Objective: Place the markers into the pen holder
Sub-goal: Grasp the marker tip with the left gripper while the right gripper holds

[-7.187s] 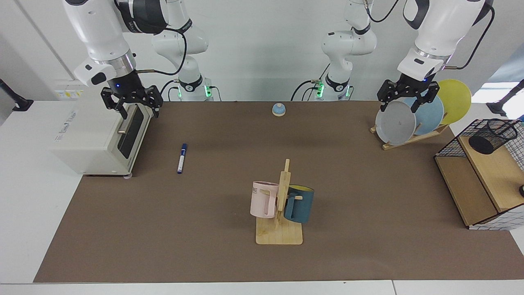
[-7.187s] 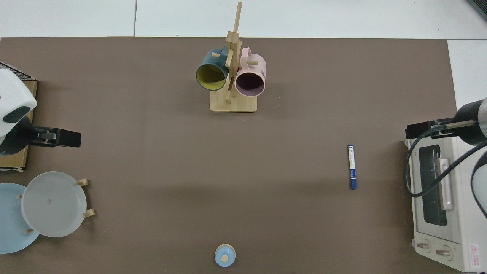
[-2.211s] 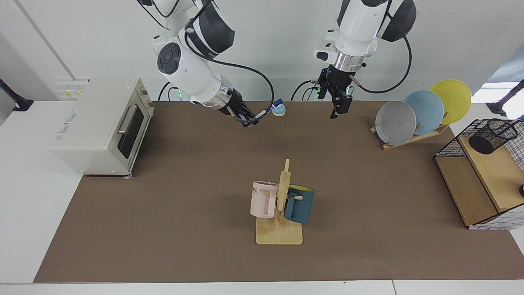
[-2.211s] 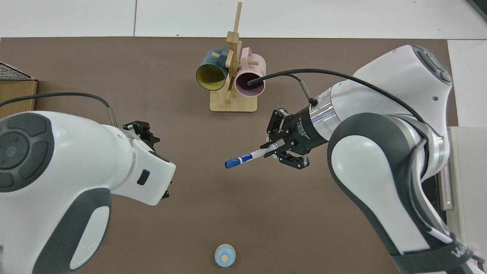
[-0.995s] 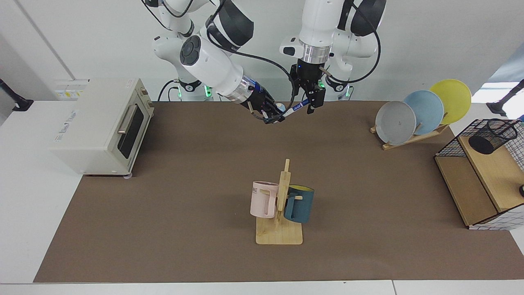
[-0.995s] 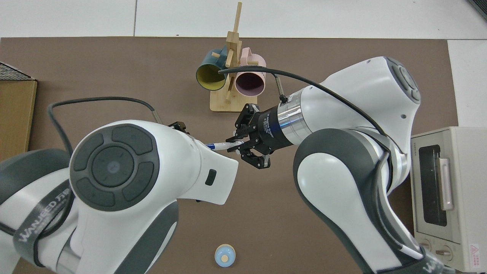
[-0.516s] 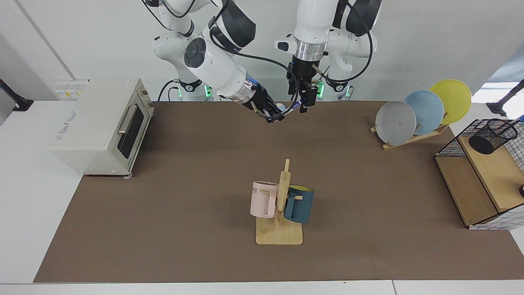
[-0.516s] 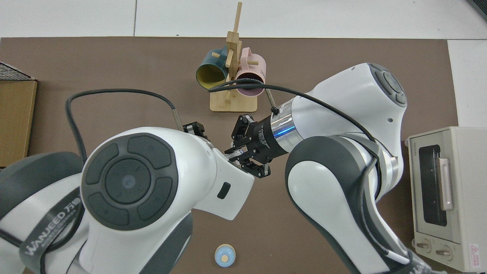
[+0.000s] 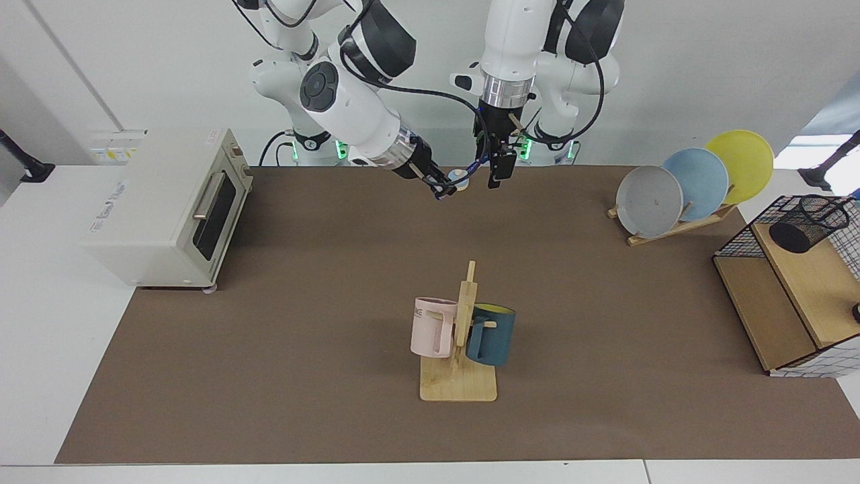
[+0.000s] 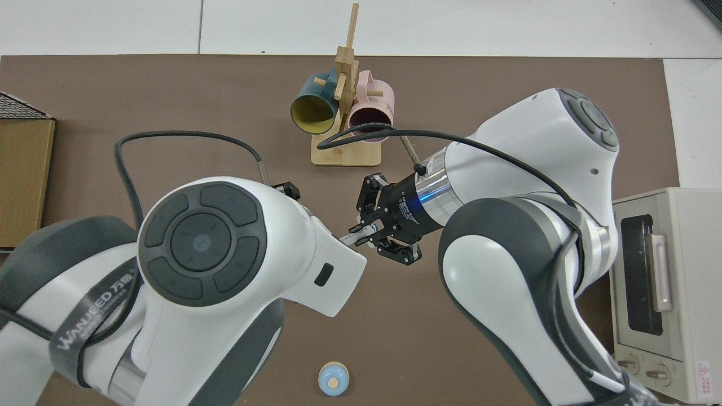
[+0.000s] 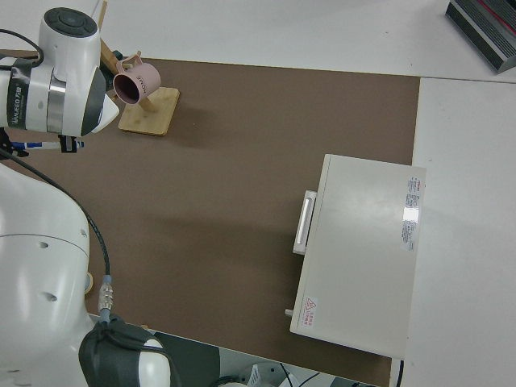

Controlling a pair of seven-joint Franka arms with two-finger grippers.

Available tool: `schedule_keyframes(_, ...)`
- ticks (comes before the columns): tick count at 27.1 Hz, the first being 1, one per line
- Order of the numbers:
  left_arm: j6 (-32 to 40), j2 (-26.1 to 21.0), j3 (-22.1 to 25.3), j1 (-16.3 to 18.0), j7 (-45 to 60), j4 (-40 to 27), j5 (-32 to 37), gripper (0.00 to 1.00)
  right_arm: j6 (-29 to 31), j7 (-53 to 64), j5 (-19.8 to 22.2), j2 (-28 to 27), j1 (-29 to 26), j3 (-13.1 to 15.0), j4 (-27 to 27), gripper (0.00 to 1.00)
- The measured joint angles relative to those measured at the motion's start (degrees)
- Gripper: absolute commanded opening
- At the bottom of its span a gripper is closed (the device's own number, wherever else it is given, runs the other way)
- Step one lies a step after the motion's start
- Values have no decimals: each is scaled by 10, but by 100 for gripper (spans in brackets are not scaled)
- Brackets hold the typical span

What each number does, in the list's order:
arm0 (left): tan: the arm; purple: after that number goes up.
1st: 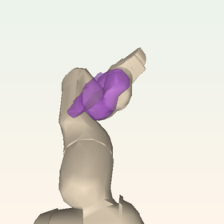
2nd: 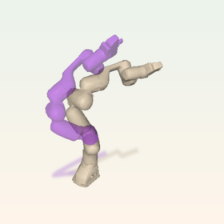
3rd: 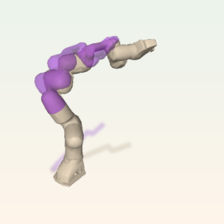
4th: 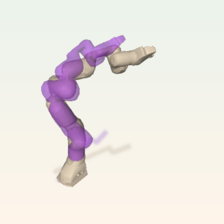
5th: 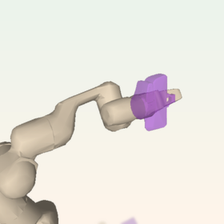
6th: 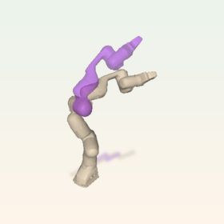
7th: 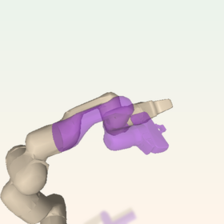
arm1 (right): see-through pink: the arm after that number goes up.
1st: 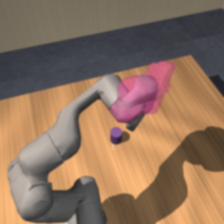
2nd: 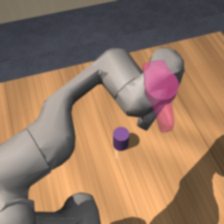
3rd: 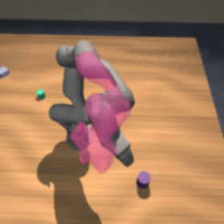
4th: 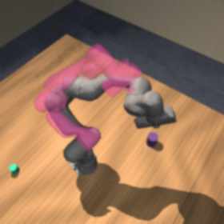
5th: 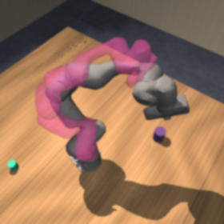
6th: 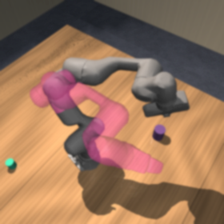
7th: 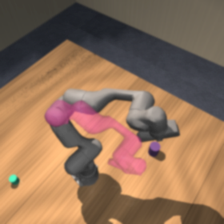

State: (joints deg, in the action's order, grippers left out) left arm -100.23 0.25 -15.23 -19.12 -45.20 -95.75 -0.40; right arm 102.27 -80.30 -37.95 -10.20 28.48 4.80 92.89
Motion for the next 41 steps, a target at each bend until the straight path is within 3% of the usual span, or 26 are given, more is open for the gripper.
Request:
schedule_keyframes(5,0,1,-1,0,1,-2,-2,25,1,0,0,1,-2,1,0,0)
schedule_keyframes(8,1,3,-3,-1,1,-4,-4,12,4,0,0,1,-3,2,0,0)
schedule_keyframes(20,4,6,-5,-1,2,-7,-8,15,11,0,0,1,-3,2,-2,0)
schedule_keyframes(24,4,6,-5,-1,2,-6,-8,22,11,0,0,1,-3,2,-2,0)
schedule_keyframes(41,6,13,-5,-1,2,2,-7,22,10,0,0,6,-3,2,-5,0)
